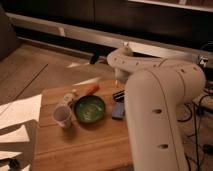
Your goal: Place the eraser on the white sponge
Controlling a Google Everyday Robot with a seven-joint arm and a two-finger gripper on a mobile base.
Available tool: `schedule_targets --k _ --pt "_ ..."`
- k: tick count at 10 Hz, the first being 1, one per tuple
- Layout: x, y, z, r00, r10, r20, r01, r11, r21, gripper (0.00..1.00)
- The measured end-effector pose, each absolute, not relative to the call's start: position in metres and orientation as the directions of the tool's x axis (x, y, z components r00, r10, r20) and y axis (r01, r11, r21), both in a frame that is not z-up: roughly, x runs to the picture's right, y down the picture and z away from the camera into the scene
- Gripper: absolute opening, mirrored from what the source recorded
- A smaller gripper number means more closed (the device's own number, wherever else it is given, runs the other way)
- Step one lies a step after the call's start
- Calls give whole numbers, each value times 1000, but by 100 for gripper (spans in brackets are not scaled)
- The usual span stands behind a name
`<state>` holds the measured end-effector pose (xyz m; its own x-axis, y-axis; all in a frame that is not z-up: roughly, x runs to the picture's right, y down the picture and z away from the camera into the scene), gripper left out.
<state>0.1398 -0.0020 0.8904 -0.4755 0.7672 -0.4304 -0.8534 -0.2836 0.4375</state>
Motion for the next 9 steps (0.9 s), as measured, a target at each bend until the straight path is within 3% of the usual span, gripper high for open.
schedule_targets --k 5,9 --pt "136 -2 892 -470 770 -432 -857 -280 432 65" --pt "161 23 935 -501 727 -470 -855 -332 399 65"
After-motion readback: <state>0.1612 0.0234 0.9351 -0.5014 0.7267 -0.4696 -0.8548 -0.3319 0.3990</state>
